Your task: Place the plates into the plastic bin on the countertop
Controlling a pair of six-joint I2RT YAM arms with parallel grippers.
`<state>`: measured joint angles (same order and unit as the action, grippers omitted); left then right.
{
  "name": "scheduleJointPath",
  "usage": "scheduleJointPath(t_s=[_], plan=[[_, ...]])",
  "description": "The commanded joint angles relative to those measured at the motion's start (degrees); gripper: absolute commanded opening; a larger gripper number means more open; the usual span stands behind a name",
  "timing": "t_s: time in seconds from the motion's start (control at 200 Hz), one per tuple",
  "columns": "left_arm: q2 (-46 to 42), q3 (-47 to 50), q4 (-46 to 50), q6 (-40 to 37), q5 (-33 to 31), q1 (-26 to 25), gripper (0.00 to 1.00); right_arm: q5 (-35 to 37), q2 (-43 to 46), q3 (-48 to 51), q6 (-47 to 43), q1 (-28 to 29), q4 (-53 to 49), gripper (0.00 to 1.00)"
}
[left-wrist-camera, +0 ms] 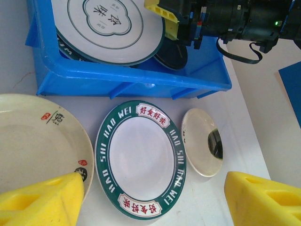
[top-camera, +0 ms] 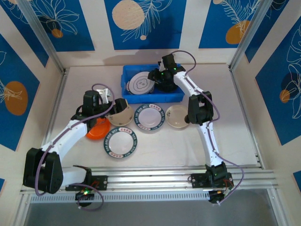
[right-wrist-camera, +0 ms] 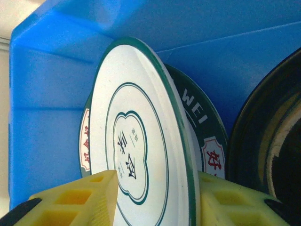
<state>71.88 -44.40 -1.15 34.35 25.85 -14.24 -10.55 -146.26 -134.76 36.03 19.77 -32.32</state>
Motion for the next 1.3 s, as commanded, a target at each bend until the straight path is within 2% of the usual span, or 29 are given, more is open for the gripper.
scheduleJointPath(t_s=[0.0,0.29,0.975,1.296], plan=[[0.98,0.15,-1.57,-0.4,0.96,0.69,0.78,2.58,-1.61,-4.46,-2.56,1.04,-4.43,0.44],[2.23,-0.24,-2.32,-0.25,1.4,0.7,0.78,13.28,-7.02,-16.44,-8.55,3.64,-16.22,0.47],[2.73,-0.07,-3.16,-0.52,1.01,0.61,0.78,18.97,-6.77,-18.12,-12.4,5.89,-18.16,0.56],[3.0,-0.25,-3.51,-0.45,0.86,0.6,0.79,21.13,-1.92,-16.82,-13.46,5.89,-18.3,0.56]])
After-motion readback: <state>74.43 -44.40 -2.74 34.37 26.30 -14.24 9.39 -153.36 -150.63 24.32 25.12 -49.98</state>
